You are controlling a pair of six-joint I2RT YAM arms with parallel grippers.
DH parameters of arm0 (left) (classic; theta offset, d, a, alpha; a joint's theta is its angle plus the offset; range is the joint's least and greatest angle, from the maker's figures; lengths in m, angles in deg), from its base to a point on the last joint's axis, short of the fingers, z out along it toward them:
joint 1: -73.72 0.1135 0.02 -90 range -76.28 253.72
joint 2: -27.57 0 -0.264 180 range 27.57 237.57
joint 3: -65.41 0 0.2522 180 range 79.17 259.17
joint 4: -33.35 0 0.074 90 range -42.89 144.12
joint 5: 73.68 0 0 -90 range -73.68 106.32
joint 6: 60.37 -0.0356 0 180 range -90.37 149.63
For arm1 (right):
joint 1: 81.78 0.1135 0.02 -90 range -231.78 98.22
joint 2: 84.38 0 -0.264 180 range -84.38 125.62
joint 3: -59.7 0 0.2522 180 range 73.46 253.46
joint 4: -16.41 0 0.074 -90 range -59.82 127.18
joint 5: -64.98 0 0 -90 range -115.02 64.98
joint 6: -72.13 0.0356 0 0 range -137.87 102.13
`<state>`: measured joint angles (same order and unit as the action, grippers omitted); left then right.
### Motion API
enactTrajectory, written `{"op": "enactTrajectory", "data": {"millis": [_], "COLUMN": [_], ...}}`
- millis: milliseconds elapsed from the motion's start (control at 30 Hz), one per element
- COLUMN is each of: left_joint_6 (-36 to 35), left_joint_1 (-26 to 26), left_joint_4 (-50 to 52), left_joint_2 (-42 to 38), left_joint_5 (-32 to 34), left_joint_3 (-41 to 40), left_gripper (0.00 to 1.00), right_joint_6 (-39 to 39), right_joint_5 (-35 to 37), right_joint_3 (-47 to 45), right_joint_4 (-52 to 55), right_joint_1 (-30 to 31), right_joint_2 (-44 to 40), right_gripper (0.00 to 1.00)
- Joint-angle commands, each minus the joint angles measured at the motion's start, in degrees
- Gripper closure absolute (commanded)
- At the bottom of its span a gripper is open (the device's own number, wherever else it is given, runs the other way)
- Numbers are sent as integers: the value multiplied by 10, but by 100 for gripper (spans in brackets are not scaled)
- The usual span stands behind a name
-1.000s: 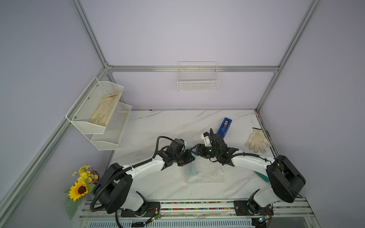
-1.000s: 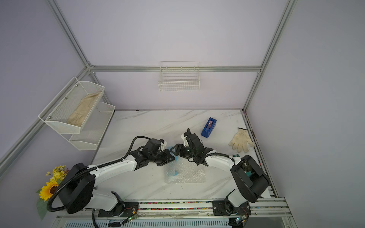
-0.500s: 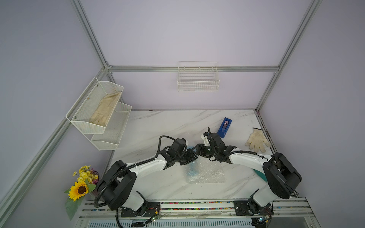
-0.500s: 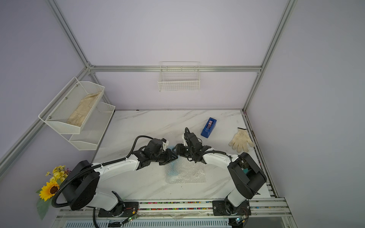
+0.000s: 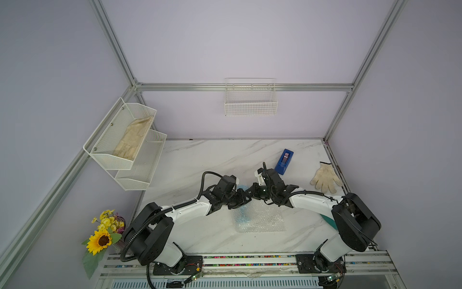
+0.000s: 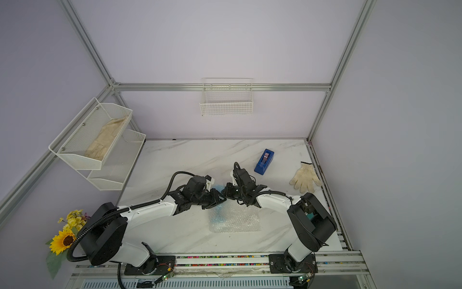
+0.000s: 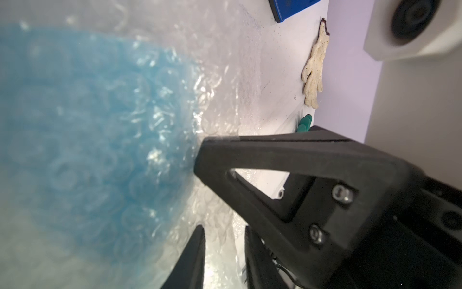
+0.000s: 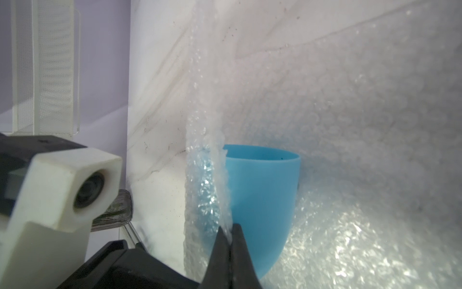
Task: Wrap wine glasses in bubble wrap
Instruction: Wrap the wine glass in bubble wrap.
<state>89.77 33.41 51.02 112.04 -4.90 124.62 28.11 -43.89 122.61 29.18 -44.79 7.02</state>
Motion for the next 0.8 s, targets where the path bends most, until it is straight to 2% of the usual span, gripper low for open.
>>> {"op": "enactTrajectory", "data": {"millis": [0, 167, 400, 633, 700, 767], "left_joint_6": [-40, -65, -85, -125, -135, -142], "left_joint_1": [-3, 0, 15, 34, 43, 53], "left_joint_4": [46, 119, 147, 157, 160, 147], "left_joint_2": [-49, -89, -121, -102, -92, -80], "left_joint_5": [8, 35, 65, 57, 54, 42], "left_joint_3": [66, 93, 83, 79, 79, 75], "left_gripper": [60, 50, 40, 15, 2, 0], "right_joint_6": [1, 7, 15, 6, 6, 6], "right_joint_5": [6, 14, 39, 41, 41, 44], "right_joint_3": [-14, -39, -72, -73, -75, -80], "right_joint_4": [17, 23, 23, 5, 1, -8], "right_joint_1": [-2, -2, -3, -13, -13, -13], "right_joint_2": [-16, -31, -54, -33, -26, -20], "right_gripper": [100, 100, 100, 100, 100, 100]}}
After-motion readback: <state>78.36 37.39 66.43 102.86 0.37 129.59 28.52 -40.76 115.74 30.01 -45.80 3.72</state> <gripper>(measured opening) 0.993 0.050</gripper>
